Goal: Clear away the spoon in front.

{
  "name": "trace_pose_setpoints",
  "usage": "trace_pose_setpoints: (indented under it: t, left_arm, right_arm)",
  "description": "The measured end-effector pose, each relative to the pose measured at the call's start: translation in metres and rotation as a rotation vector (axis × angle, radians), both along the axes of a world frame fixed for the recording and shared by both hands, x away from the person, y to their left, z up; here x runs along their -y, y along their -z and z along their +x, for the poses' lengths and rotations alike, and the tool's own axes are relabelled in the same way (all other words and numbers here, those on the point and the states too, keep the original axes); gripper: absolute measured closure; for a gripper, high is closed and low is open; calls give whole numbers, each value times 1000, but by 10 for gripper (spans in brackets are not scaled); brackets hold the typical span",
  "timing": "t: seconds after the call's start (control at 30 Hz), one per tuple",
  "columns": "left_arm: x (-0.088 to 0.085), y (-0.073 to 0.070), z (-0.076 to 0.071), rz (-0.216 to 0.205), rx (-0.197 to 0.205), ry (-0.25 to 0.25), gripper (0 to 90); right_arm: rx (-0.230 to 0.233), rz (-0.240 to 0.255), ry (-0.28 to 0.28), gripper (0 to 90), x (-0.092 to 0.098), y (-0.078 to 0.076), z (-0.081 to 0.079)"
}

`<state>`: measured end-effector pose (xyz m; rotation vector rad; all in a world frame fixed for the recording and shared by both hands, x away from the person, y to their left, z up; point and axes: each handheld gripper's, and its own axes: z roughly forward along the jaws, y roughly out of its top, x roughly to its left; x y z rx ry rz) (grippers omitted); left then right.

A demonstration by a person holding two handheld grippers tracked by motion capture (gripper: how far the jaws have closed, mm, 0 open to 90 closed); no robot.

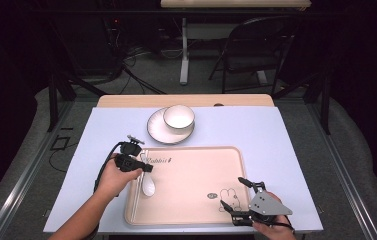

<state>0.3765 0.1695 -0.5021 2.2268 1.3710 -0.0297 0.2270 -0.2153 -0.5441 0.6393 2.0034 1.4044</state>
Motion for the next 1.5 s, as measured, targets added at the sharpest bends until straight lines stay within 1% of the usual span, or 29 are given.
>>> trace_pose_setpoints:
  t: [0.07, 0.1, 0.13, 0.3, 0.37, 0.4, 0.43, 0.47, 0.63, 0.77, 0.9, 1.03, 1.13, 1.23, 1.3, 1.4, 1.47, 1.5]
  left_arm:
    - [0, 3, 3, -4, -1, -10, 745]
    - [-1, 16, 10, -19, -26, -58, 740]
    - [-1, 16, 10, -19, -26, -58, 721]
    - [-1, 16, 10, -19, -26, -58, 721]
    - [-1, 17, 10, -21, -32, -66, 721]
    - [-1, 21, 12, -30, -39, -87, 717]
    - [-1, 22, 13, -31, -43, -94, 714]
    - [-1, 22, 13, -31, -43, -94, 712]
    - [0, 27, 16, -38, -56, -125, 712]
    - [0, 32, 17, -55, -63, -150, 710]
    - [1, 32, 18, -59, -65, -163, 709]
    - [3, 30, 19, -42, -65, -166, 692]
    - [5, 29, 18, -19, -62, -173, 664]
    - [6, 27, 17, 2, -63, -167, 647]
    - [6, 24, 16, 3, -50, -168, 623]
    - [5, 17, 16, -7, -31, -171, 583]
    - [5, 11, 15, -2, -10, -169, 551]
    - [5, 9, 14, 0, 8, -173, 524]
  right_arm:
    - [0, 2, 1, 135, 0, 0, 0]
    - [1, 2, 2, 135, 0, 0, 0]
    - [1, 2, 2, 135, 0, 0, 0]
    - [-2, 5, 1, 135, 0, 0, 0]
    - [-2, 5, 1, 135, 0, 0, 0]
    - [-2, 5, 2, 135, 0, 0, 0]
    - [-2, 4, 2, 135, 0, 0, -1]
    - [-2, 4, 2, 135, 0, 0, -1]
    - [-2, 5, 1, 135, 0, 0, -1]
    - [-2, 5, 1, 135, 0, 0, -1]
    - [1, 4, -1, 135, 0, -1, -1]
    - [1, 4, -2, 135, 0, -1, -1]
    - [2, 3, -3, 135, 0, -1, -1]
    - [2, 3, -3, 135, 0, -1, -1]
    - [1, 3, -3, 135, 0, -1, -1]
    - [2, 3, -3, 135, 0, -1, -1]
    - [1, 3, -2, 135, 0, -1, -1]
    - [1, 3, -3, 135, 0, -1, -1]
